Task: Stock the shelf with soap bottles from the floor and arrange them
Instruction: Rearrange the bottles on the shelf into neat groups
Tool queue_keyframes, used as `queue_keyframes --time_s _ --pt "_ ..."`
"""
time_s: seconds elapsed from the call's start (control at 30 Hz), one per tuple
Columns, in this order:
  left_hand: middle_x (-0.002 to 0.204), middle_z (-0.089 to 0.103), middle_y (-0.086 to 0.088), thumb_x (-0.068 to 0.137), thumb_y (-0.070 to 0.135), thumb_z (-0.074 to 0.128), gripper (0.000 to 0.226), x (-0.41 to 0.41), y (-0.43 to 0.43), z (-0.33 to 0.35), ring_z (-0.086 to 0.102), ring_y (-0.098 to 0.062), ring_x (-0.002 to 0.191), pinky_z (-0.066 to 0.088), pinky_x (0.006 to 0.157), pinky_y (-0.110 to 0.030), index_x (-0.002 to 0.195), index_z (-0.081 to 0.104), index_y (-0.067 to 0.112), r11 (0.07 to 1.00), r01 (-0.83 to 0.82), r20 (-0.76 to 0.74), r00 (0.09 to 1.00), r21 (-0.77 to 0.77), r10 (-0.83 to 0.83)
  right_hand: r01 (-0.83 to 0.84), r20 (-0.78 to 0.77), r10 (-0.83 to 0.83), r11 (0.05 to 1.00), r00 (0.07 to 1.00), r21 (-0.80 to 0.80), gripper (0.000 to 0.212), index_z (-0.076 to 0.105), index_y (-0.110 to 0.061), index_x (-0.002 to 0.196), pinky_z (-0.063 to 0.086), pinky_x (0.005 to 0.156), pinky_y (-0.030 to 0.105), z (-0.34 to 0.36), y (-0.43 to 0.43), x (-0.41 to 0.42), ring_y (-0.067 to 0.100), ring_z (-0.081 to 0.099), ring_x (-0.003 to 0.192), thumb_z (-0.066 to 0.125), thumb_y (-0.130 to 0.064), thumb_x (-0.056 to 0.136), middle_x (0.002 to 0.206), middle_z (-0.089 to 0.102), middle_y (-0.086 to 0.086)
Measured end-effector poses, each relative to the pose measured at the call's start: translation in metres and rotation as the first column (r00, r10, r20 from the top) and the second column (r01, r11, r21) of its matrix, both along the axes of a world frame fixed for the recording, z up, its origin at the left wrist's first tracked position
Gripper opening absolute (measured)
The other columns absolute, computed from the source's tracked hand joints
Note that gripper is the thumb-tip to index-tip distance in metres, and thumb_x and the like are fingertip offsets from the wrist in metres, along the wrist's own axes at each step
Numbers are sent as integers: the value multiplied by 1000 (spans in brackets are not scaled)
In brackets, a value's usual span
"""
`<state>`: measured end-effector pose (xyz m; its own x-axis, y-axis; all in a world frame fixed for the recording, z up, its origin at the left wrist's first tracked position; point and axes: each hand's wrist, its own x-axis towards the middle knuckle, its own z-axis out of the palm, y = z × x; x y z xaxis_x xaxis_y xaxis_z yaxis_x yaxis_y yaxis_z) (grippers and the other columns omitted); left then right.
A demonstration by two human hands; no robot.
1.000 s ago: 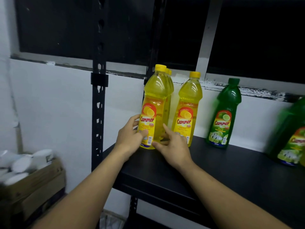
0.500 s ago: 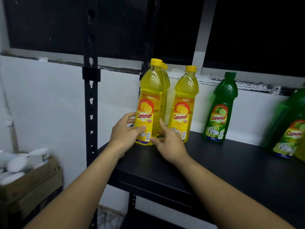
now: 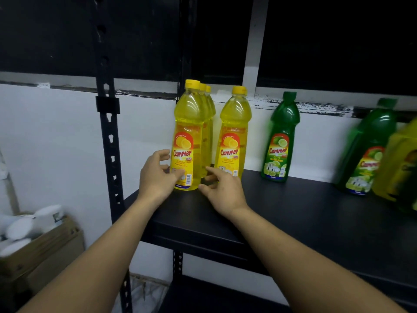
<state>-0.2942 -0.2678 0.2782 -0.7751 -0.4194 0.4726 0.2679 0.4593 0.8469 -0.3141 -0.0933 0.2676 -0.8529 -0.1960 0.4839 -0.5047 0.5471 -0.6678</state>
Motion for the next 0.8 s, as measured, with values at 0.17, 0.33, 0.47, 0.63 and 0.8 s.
queue_keyframes --time_s 0.17,0.33,0.47,0.63,0.8 --pt "113 51 9 75 27 77 49 26 29 0 55 -18 105 51 83 -38 118 55 24 956 -135 -198 977 -261 84 -11 77 15 998 997 -61 50 63 -25 131 53 88 20 0 54 31 6 67 89 79 -26 84 106 70 -8" --pt "115 56 11 80 30 77 38 39 101 5 56 -13 109 46 92 -34 112 58 29 887 160 5 985 -433 -175 13 156 -3 998 988 -66 42 69 -22 120 53 94 20 0 143 64 4 69 95 82 -20 81 105 73 -6" --pt "126 59 11 83 36 75 37 43 176 8 51 -10 120 38 96 -26 116 61 33 730 473 301 880 -494 -367 140 155 -128 988 980 -68 34 71 -24 112 52 86 12 1 221 90 0 70 90 81 -18 81 99 75 -8" --pt "135 56 7 81 48 72 37 45 275 7 51 -13 123 40 96 -27 115 60 41 624 635 447 769 -455 -456 313 96 -312 950 945 7 24 71 -26 104 47 76 4 1 308 122 -7 68 83 77 -16 83 90 74 -13" --pt "140 56 7 85 55 66 51 45 351 -1 53 -14 123 41 100 -29 132 57 37 514 690 485 724 -510 -490 487 90 -483 873 871 -24 20 72 -20 101 52 83 14 0 380 145 2 70 85 73 -10 83 90 75 -8"
